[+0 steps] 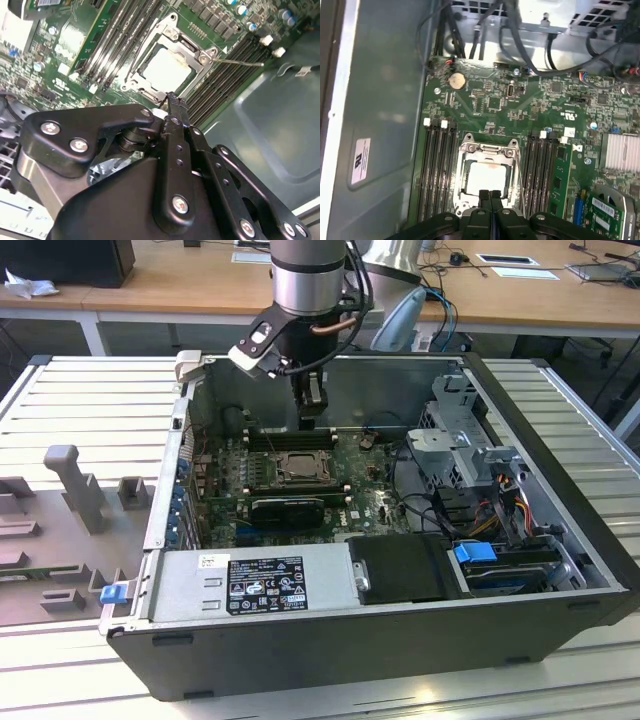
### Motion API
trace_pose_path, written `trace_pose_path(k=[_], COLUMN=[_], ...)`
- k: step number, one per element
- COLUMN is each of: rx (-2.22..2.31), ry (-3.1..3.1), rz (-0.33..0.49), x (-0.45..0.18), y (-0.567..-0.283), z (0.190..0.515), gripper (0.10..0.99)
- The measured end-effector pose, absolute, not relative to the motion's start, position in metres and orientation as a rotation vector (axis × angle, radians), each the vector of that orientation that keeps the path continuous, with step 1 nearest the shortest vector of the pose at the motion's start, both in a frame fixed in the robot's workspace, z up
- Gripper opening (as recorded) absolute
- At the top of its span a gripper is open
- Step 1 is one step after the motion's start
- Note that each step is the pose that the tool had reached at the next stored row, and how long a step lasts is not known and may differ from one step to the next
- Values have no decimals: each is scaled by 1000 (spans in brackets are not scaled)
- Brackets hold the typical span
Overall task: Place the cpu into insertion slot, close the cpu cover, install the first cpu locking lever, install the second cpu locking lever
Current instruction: 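Install the first cpu locking lever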
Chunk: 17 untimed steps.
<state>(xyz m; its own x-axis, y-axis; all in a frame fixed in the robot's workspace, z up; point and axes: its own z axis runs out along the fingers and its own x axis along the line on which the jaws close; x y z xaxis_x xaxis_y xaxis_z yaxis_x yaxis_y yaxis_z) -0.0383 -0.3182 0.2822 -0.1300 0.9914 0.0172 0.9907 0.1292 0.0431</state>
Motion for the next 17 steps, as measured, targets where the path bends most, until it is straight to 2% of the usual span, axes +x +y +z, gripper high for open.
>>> trace_pose_path(k=[17], rx=[1826], ry=[2541], rz=[70], x=[-40], y=[-318], z=[282], gripper=[106])
